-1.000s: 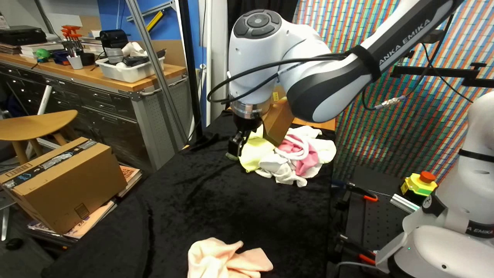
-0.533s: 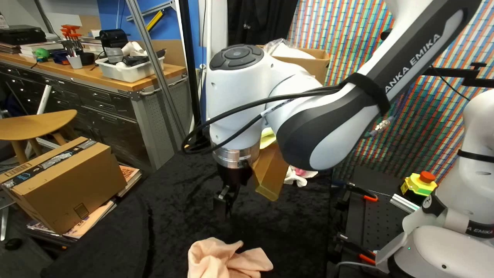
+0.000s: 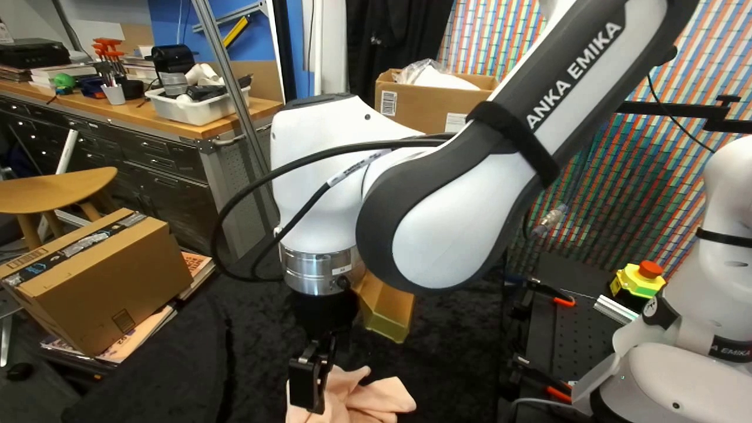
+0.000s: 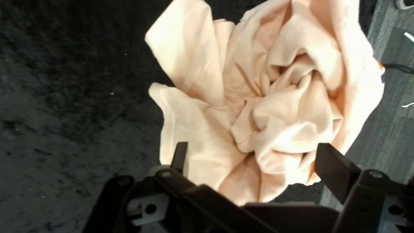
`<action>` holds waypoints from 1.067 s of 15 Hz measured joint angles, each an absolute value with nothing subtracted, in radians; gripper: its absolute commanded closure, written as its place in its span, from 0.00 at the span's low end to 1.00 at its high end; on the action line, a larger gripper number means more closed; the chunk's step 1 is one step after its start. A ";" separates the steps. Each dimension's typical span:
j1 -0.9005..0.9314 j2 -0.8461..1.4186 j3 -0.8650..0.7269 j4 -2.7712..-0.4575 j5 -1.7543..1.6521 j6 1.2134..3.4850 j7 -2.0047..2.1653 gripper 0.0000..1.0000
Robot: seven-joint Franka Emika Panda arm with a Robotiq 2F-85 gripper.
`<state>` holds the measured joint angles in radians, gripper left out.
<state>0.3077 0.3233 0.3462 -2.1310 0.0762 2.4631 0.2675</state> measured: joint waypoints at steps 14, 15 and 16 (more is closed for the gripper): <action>0.304 0.489 0.370 -2.021 0.303 2.392 0.084 0.00; 0.301 0.496 0.369 -2.017 0.308 2.380 0.084 0.00; 0.299 0.501 0.367 -2.013 0.315 2.369 0.084 0.00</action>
